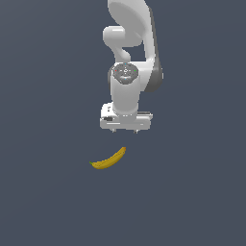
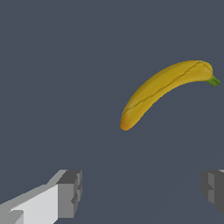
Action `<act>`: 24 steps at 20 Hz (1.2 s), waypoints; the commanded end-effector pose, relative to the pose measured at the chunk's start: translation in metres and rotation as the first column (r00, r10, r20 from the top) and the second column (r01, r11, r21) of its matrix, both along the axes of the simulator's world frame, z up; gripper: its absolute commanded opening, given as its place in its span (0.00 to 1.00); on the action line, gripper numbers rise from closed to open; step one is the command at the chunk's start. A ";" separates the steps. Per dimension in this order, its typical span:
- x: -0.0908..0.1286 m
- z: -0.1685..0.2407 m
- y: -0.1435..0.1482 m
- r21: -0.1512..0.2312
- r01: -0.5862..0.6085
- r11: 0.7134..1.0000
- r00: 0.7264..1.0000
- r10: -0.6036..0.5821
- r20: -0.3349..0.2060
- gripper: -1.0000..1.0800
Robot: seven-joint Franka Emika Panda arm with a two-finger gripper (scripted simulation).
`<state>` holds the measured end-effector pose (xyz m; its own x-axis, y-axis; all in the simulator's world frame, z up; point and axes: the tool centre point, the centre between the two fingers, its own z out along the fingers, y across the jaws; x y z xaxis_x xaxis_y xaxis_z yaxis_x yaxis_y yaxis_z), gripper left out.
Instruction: Pick up the object and move it to a goal position.
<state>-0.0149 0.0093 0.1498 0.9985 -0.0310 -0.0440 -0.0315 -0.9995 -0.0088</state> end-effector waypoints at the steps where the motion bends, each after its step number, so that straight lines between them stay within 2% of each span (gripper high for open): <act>1: 0.000 0.000 0.000 0.000 0.000 1.000 1.000 0.000 0.000 0.96; 9: 0.010 0.024 0.020 0.001 -0.035 0.999 0.999 0.035 0.029 0.96; 15: 0.011 0.023 0.020 0.002 -0.033 0.999 0.999 0.033 0.029 0.96; 24: 0.017 0.015 0.013 0.005 0.062 0.998 0.998 -0.062 0.028 0.96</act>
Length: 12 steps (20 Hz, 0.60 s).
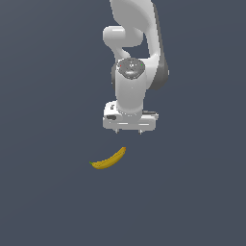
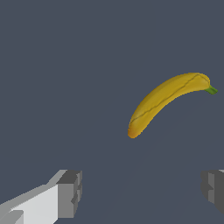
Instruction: Pick up the object and move it to a goal position.
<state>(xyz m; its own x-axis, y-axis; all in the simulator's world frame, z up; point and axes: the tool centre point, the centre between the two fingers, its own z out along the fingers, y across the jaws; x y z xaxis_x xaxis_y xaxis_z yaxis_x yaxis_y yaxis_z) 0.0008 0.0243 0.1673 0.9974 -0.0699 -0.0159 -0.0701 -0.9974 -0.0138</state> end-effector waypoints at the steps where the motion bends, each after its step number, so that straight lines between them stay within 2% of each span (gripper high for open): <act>1: 0.003 -0.004 -0.003 0.001 0.042 0.999 0.999 -0.042 -0.001 0.96; 7: 0.013 -0.016 -0.014 0.004 0.187 0.982 0.982 -0.187 -0.004 0.96; 12: 0.023 -0.031 -0.027 0.003 0.343 0.939 0.939 -0.343 -0.006 0.96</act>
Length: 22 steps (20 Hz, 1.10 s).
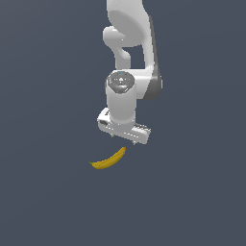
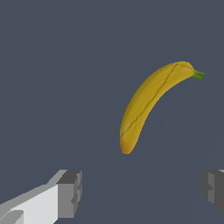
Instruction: Pick up the object and move it to a goal position.
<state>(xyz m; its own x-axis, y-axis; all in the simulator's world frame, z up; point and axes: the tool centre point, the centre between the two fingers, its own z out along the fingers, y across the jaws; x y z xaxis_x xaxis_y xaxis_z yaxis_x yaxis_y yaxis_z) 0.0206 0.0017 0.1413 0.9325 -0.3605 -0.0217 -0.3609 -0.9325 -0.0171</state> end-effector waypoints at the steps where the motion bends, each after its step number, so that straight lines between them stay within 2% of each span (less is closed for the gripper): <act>1: 0.005 -0.008 -0.007 -0.001 0.084 0.996 0.996 -0.084 -0.001 0.96; 5: 0.013 -0.020 -0.018 -0.003 0.215 0.977 0.977 -0.215 -0.002 0.96; 9: 0.020 -0.032 -0.029 -0.007 0.341 0.940 0.940 -0.341 -0.002 0.96; 16: 0.031 -0.052 -0.047 -0.016 0.536 0.844 0.844 -0.536 0.003 0.96; 22: 0.037 -0.065 -0.059 -0.021 0.640 0.768 0.769 -0.640 0.009 0.96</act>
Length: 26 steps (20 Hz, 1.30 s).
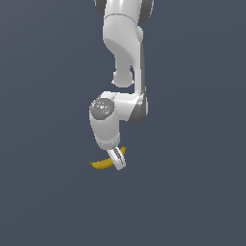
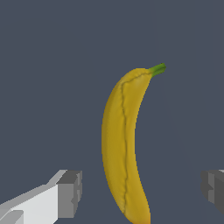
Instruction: Pick up the object and move it to a goal position.
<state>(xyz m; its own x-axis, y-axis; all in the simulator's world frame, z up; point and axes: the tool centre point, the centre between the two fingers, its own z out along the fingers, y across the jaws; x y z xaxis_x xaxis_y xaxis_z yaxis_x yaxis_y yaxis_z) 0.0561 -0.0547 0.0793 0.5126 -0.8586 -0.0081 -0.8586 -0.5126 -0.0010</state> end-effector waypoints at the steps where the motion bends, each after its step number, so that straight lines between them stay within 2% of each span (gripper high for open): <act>1: 0.002 -0.004 -0.004 -0.003 0.046 0.999 0.999 -0.046 0.001 0.96; 7: 0.005 -0.010 -0.009 -0.007 0.105 0.994 0.994 -0.105 0.003 0.96; 14: 0.005 -0.014 -0.010 -0.007 0.108 0.994 0.994 -0.108 0.003 0.96; 26: 0.004 -0.060 -0.010 -0.007 0.113 0.994 0.994 -0.113 0.003 0.96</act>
